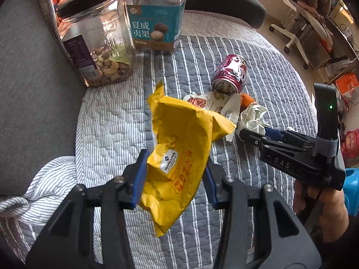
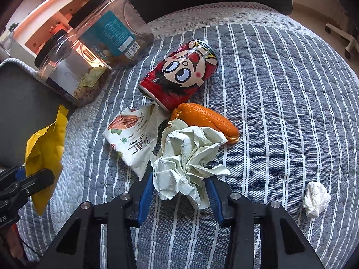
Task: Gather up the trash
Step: 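Grasp the yellow snack bag with the left tool while the right tool grasps crumpled paper, then carry the yellow bag and crumpled paper to the bucket and release both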
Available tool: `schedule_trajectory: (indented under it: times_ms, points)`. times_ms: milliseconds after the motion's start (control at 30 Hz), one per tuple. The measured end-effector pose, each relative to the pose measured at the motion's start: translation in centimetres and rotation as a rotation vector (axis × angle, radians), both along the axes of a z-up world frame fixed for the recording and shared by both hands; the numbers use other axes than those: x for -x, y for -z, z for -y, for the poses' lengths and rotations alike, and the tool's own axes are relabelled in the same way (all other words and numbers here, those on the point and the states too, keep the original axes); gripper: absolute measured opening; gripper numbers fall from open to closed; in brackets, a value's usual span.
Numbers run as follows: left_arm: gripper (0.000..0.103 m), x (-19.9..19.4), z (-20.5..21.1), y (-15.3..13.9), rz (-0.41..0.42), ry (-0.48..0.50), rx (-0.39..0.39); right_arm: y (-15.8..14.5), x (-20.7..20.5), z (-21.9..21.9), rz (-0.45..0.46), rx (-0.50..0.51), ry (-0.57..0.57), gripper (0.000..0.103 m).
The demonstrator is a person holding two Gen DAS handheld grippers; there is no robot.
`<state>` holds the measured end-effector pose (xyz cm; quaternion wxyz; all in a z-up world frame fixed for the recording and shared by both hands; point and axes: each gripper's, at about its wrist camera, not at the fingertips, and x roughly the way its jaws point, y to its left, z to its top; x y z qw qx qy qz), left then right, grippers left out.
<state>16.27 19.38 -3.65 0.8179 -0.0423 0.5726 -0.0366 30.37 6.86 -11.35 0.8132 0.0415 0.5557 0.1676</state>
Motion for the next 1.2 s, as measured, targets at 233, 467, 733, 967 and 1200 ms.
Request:
schedule_trajectory:
  times_ms: [233,467,733,967,1200]
  points:
    - [0.047,0.1,1.3,-0.9,0.028,0.013,-0.004,-2.0,1.1,1.0,0.029,-0.006,-0.002,0.035]
    - [0.047,0.0,3.8,-2.1,0.067,0.044,-0.002,-5.2,2.6,4.0,0.074,-0.020,0.032,0.035]
    - [0.047,-0.7,9.1,-3.2,0.101,0.121,0.010,-8.2,3.6,9.3,0.118,-0.015,0.109,0.035]
    - [0.047,-1.3,14.6,-3.7,0.114,0.199,0.016,-9.8,5.4,15.2,0.134,0.015,0.191,0.035]
    - [0.047,-1.3,19.9,-3.8,0.124,0.269,0.027,-11.0,7.5,21.7,0.141,0.048,0.291,0.036]
